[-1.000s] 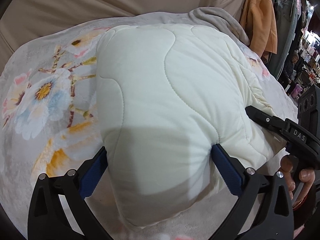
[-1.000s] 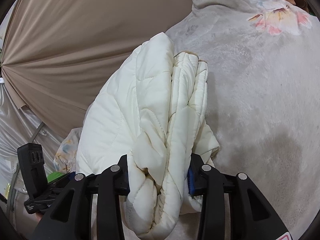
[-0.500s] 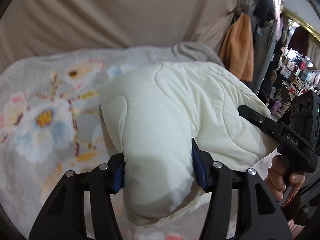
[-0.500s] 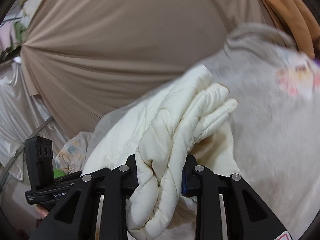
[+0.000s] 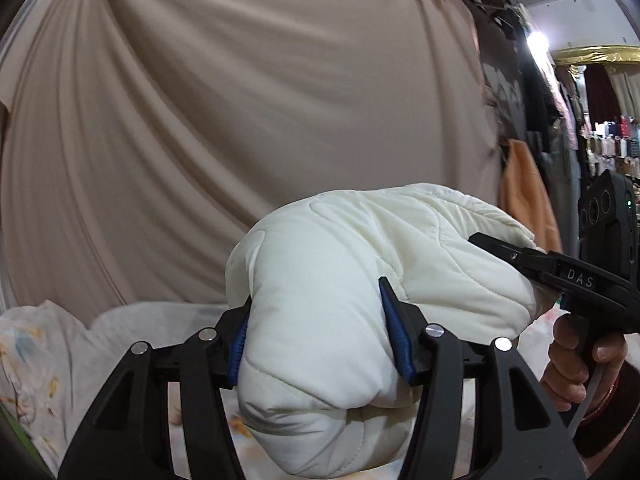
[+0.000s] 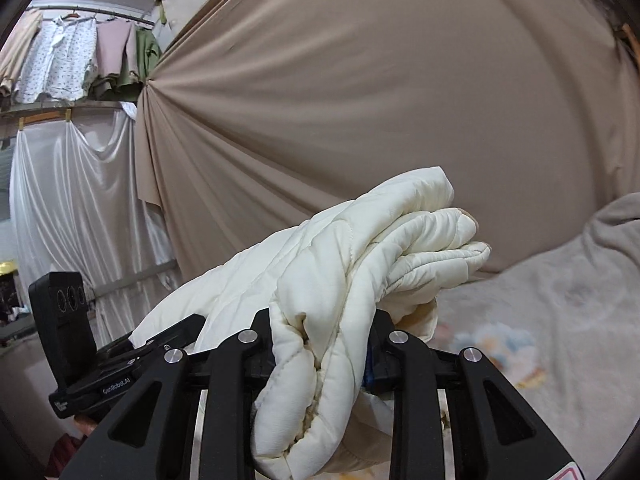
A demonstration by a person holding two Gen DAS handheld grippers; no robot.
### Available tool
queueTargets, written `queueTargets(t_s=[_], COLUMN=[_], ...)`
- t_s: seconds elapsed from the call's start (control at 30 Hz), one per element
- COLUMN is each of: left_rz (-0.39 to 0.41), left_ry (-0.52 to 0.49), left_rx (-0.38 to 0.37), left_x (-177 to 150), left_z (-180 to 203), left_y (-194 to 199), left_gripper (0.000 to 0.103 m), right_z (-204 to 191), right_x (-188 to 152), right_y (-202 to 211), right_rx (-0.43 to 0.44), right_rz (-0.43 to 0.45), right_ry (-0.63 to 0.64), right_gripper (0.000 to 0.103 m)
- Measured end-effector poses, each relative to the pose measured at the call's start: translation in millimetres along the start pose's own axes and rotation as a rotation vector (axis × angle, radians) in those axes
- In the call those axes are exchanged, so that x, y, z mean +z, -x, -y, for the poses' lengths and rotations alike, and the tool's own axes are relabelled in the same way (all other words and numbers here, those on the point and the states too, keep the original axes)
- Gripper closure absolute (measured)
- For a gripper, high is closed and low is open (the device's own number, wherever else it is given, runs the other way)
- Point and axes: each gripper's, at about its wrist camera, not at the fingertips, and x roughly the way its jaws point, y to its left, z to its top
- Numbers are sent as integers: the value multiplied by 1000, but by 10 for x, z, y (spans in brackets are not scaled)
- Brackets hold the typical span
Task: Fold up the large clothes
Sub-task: 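Lift the bundle with both tools and set it down folded on the blanket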
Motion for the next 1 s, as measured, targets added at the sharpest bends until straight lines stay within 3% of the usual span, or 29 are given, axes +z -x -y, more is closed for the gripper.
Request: queueTargets(t_s=[0.07,0.13,0.2,0.27,0.3,0.33,0.37,0.5,0.67,0.77,0.87,0.9,1.0], left_rz=[4,-75,-214,-401,-435,-414,-410,-429,-372,-372,-403,-414,-457], left_ry=[12,39,82,125,142,124,82,-1,83,158,227,239,243], left_rx=[34,66,87,102,108,111,112,129,189,207,211,217,256], left_x=[-166,-500,-948,-1551,-1789,-1908,-1979,-1927,-1532,-1291,-1153,-1143,-1165], left_z=[-241,-486,-691,-834,-859,-837,-787,-683,-785,-839,-866,-878,-868], left_y=[-191,-513,-860,-1198,-1221,-1148,-1069,-835,-509,-556,-784,-877,-1206], left_gripper=[47,44,44,43,37,31,30,27,13,12,12,12,12], right_z=[12,86,304,635,777,912,971,963,831,587,283,188,20], right_x=[-89,-346,-714,-1257,-1525,-1790,-1924,-1851,-1550,-1289,-1135,-1109,-1054], right_y=[-317,-722,-1115,-1494,-1627,-1662,-1590,-1377,-988,-910,-1079,-1155,-1498], right_rx=[11,-10,-55,-103,-137,-149,-134,-140,-242,-254,-247,-256,-335], right_rz=[8,-19,-129,-306,-399,-454,-444,-481,-428,-386,-385,-383,-386], right_ry=[-9,3,-43,-134,-173,-226,-260,-276,-212,-130,-31,21,157], right_gripper=[76,75,73,72,65,61,54,49,48,66,73,80,90])
